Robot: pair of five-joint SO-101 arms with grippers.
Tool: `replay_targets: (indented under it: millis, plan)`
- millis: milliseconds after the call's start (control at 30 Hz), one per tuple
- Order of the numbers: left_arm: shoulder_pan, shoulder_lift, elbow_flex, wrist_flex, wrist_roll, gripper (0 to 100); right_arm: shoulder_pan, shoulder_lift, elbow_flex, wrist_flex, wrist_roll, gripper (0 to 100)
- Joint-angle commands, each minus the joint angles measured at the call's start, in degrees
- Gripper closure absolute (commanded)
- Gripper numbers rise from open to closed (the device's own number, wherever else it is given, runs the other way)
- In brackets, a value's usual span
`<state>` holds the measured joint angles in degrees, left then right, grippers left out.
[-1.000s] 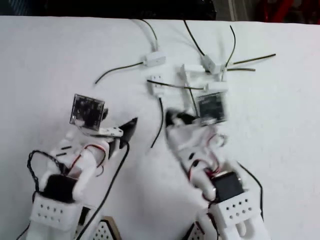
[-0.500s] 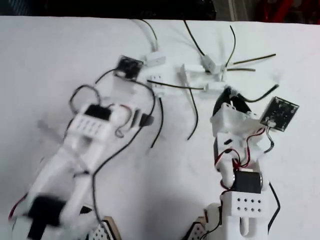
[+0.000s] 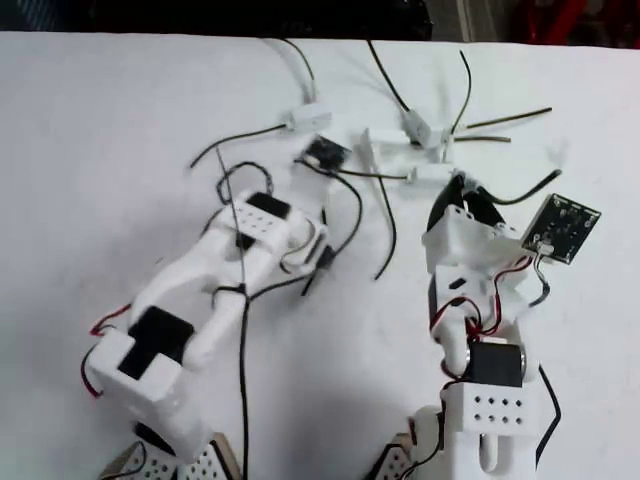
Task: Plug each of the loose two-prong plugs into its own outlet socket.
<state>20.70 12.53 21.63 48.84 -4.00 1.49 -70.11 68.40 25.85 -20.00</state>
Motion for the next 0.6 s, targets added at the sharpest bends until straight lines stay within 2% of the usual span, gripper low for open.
replay_targets:
  millis: [0, 200, 500, 567]
  plan:
    - [1.6, -0.4, -2.6, 2.3, -4.2, 75, 0.6, -1.2, -0.6, -0.8, 0.0, 98.1]
    - [1.5, -0.2, -2.4, 7.6, -4.7, 85, 0.6, -1.2, -0.6, -0.7, 0.0, 98.1]
    - [2.0, -0.2, -2.3, 12.6, -4.7, 86, 0.6, -1.2, -0.5, -0.6, 0.0, 98.1]
    - [2.5, -0.2, -2.3, 14.1, -4.8, 90, 0.6, -1.2, -0.3, -0.6, 0.0, 98.1]
